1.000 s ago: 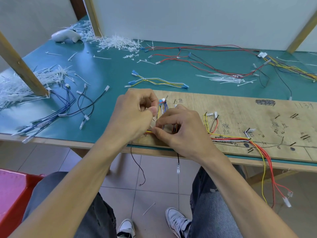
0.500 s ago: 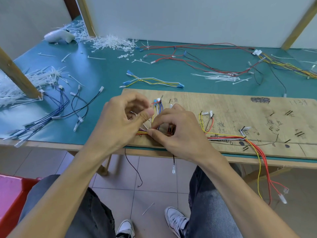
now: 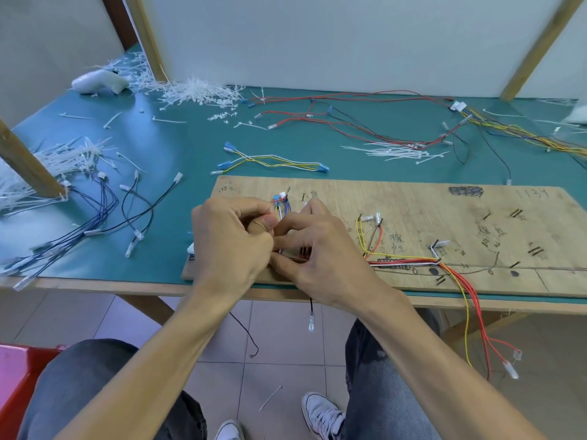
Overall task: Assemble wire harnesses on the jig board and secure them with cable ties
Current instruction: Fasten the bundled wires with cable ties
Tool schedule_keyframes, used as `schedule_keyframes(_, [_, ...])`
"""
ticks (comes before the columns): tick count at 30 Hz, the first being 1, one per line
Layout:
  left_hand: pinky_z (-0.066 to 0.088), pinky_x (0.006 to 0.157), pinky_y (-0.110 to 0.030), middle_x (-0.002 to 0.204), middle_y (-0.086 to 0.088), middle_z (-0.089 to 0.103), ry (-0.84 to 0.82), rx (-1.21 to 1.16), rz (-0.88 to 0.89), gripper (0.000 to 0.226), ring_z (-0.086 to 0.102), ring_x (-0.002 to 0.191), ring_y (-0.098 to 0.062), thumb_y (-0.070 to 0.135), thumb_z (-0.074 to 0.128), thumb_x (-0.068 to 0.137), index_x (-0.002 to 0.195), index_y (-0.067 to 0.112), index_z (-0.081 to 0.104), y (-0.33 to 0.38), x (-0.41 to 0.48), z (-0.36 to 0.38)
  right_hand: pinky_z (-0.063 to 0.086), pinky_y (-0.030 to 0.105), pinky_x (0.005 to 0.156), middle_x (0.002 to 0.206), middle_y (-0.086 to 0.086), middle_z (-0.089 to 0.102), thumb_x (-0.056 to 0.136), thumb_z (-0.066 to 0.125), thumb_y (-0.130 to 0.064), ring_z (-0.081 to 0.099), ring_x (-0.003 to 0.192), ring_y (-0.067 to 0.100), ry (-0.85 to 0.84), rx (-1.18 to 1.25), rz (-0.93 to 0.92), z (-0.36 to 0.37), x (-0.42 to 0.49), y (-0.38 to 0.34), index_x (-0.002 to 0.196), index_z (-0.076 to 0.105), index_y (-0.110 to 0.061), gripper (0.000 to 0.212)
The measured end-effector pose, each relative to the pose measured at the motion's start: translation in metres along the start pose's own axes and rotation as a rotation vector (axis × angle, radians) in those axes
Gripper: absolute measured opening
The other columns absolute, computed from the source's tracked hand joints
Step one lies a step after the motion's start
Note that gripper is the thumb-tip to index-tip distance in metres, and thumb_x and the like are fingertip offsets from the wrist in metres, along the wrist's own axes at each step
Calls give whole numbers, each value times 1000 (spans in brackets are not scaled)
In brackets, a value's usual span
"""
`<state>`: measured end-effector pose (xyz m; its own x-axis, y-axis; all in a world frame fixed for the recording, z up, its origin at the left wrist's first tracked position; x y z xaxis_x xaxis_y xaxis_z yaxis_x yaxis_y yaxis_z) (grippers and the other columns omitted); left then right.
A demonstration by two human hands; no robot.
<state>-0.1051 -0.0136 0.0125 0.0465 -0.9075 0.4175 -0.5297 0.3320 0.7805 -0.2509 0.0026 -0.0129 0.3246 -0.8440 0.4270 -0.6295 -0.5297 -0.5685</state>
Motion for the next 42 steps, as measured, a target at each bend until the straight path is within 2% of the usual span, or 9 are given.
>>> schedule_keyframes(6, [43, 61, -7, 68, 17, 68, -83, 124, 52, 25, 64, 65, -2, 9, 78, 85, 71, 27, 68, -3, 0, -8, 37, 29, 81, 98, -15, 74, 85, 86, -29, 39, 91, 22, 28, -72, 8, -5, 0, -3, 96, 86, -22, 12])
schedule_keyframes(9, [38, 61, -3, 65, 21, 65, -139, 251, 113, 20, 59, 69, 11, 31, 72, 94, 76, 32, 66, -1, 2, -10, 41, 31, 90, 108, -16, 73, 78, 88, -44, 44, 97, 18, 63, -152, 52, -18, 6, -11, 99, 85, -25, 28])
schedule_keyframes(13, [40, 60, -29, 69, 13, 57, -166, 415, 186, 49, 56, 67, -8, 64, 44, 101, 71, 31, 65, 0, 3, -10, 40, 9, 77, 90, -23, 74, 80, 86, -45, 58, 84, -4, 263, 8, 275, -79, 20, 26, 94, 83, -33, 18])
schedule_keyframes(16, [38, 60, -34, 72, 11, 51, -181, 533, 202, 59, 52, 67, -23, 72, 38, 99, 71, 30, 68, 4, 3, -11, 51, 20, 78, 85, -20, 75, 86, 84, -29, 64, 74, 0, 289, -91, 529, -129, 33, 90, 96, 84, -26, 10])
schedule_keyframes(21, [46, 63, -35, 78, 11, 54, -282, 587, 136, 62, 57, 73, -19, 79, 36, 88, 69, 30, 69, 6, 6, -10, 55, 35, 96, 105, 8, 80, 91, 73, -11, 71, 108, 29, 268, -435, 778, -174, 34, 183, 107, 82, -17, 20])
schedule_keyframes(25, [45, 62, -33, 77, 13, 54, -308, 555, 123, 60, 54, 69, -11, 80, 38, 85, 65, 31, 68, 6, 9, -10, 52, 33, 83, 97, 10, 79, 89, 81, -24, 70, 102, 33, 233, -518, 779, -174, 34, 207, 93, 82, -19, 6])
schedule_keyframes(31, [43, 60, -33, 78, 13, 53, -322, 587, 147, 59, 51, 68, -7, 79, 36, 85, 63, 32, 65, 8, 9, -9, 58, 38, 86, 97, 9, 78, 83, 89, -33, 70, 101, 31, 230, -512, 765, -178, 40, 219, 92, 79, -21, 17])
schedule_keyframes(37, [39, 58, -31, 79, 12, 53, -327, 606, 138, 61, 51, 69, -10, 78, 34, 86, 63, 31, 65, 9, 10, -8, 58, 42, 86, 98, 9, 73, 92, 78, -19, 67, 102, 35, 76, -582, 700, -177, 49, 223, 90, 74, -20, 5])
schedule_keyframes(42, [40, 61, -28, 75, 11, 59, -301, 447, 117, 49, 57, 70, -8, 74, 37, 89, 69, 38, 64, 7, 7, -10, 50, 49, 94, 98, 4, 53, 95, 57, 1, 57, 104, 36, 10, -640, 535, -175, 50, 210, 89, 58, -14, 16])
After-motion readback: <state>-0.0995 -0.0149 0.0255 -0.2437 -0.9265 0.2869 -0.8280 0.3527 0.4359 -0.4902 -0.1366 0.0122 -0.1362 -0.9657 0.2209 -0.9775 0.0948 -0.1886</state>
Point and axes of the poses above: each hand's wrist, its own x-axis towards the middle knuckle, its own z-axis out of the palm, y = z × x, the point moved 4 cm from there along x, towards the middle knuckle
